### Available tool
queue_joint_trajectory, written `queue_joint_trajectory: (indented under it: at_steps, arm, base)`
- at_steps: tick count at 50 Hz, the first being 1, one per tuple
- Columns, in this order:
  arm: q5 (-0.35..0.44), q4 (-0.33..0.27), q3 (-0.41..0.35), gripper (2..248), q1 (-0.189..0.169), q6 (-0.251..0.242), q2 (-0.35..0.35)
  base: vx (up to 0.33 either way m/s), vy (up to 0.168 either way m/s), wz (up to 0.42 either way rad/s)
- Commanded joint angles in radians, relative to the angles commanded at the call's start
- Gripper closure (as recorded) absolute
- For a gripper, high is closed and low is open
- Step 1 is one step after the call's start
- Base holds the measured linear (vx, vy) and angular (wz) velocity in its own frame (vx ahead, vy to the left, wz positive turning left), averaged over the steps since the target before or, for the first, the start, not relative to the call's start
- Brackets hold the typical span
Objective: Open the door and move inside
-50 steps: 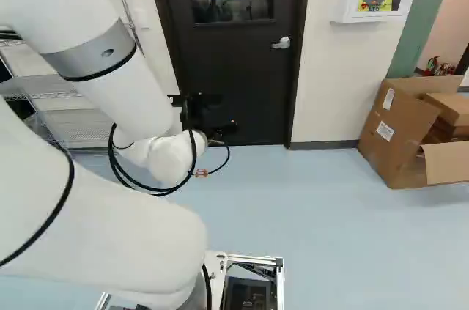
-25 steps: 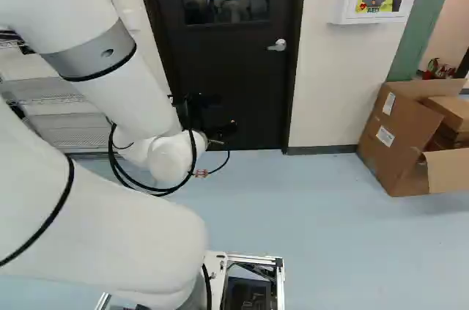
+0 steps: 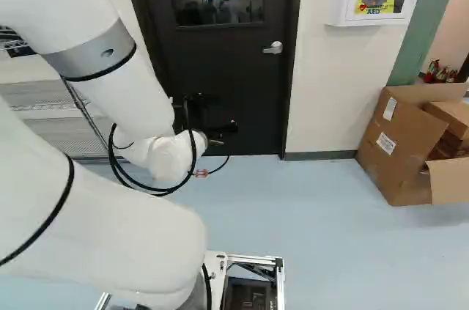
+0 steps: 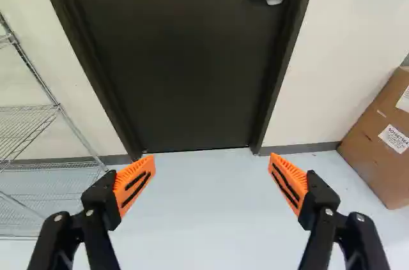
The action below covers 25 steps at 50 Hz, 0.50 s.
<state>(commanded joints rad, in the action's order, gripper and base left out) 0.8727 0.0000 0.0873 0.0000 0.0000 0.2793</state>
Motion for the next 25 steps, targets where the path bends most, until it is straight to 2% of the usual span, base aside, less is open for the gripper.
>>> queue_joint_trajectory:
  at_steps: [25]
  arm:
    - [0.000, 0.000, 0.000, 3, 0.000, 0.000, 0.000]
  base:
    - [0.145, -0.062, 0.001]
